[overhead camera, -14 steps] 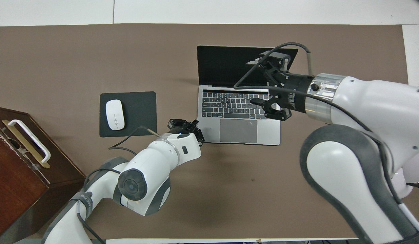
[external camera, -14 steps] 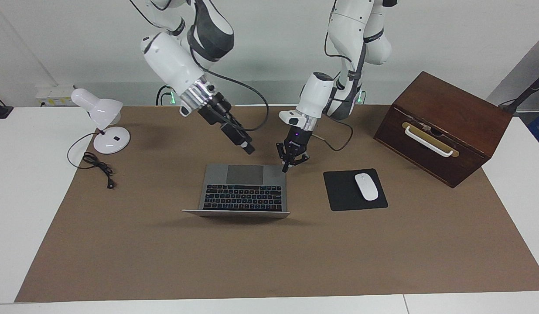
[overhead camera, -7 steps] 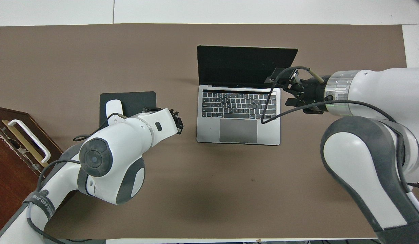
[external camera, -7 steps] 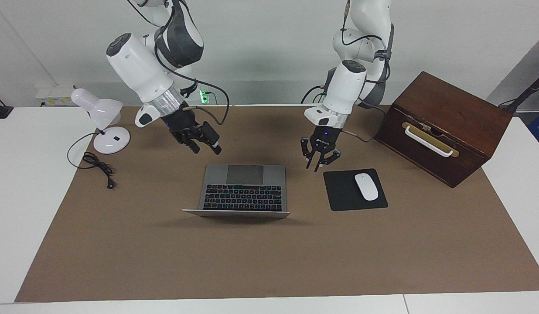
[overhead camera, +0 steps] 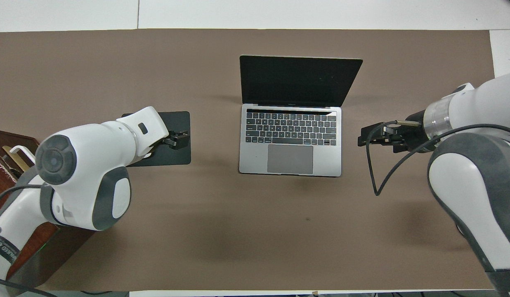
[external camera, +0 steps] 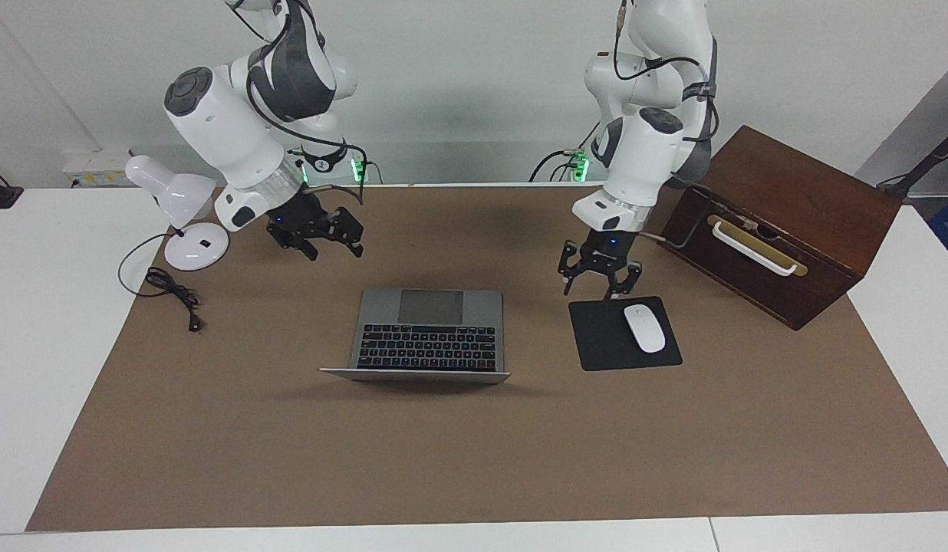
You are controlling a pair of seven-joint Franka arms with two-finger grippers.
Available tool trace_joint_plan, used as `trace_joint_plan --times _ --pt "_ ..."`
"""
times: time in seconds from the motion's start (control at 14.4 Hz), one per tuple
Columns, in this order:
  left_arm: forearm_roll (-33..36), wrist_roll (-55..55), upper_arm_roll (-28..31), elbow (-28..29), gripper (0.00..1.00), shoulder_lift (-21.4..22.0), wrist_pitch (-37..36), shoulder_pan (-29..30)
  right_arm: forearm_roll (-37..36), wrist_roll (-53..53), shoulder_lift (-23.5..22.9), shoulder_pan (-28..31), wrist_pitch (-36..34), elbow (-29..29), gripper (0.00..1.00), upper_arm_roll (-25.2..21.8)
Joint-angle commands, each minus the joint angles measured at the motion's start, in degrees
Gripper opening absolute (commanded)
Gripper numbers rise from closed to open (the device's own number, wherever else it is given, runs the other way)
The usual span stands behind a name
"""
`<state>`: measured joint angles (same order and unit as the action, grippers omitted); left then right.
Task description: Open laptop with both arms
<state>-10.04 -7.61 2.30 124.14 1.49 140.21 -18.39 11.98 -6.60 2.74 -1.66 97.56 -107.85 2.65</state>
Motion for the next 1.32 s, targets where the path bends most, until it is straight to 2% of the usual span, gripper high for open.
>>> trace_joint_plan --times 0.0,0.21,0.35,0.56,0.76,0.83,1.04,1.25 --pt "0.6 -0.1 -0.4 -1.0 1.0 4.0 -7.4 5.4 -4.8 4.3 -0.1 2.8 -6.7 4.5 1.0 0.7" --pt "5.5 0.0 -0.4 -4.9 1.0 7.2 -17.2 9.4 -8.4 5.9 -0.3 3.5 -13.0 10.1 1.0 0.6" --pt "7.1 0.4 -0.3 -10.7 1.0 7.5 -25.9 10.6 -10.4 6.2 0.0 4.1 -15.7 13.0 1.0 0.0" --pt "8.6 0.6 -0.4 -19.5 1.0 7.4 -38.4 12.0 -10.7 9.5 1.8 4.6 -17.7 13.7 1.0 -2.6" --pt "11.5 2.1 -0.5 -25.9 1.0 6.9 -47.7 12.1 -13.2 9.7 2.7 4.6 -18.4 13.6 1.0 -2.9" --pt "12.1 2.3 -0.5 -26.5 1.0 6.8 -50.1 12.0 -13.2 9.2 3.1 4.6 -17.9 13.2 1.0 -2.9" --pt "12.3 2.3 -0.1 -25.2 1.0 7.5 -50.0 13.5 -12.3 6.4 3.4 4.6 -16.4 11.8 1.0 -3.1" --pt "12.3 2.2 0.0 -23.7 1.0 8.0 -47.5 14.1 -10.7 5.7 4.3 4.6 -16.1 7.8 1.0 -3.2"
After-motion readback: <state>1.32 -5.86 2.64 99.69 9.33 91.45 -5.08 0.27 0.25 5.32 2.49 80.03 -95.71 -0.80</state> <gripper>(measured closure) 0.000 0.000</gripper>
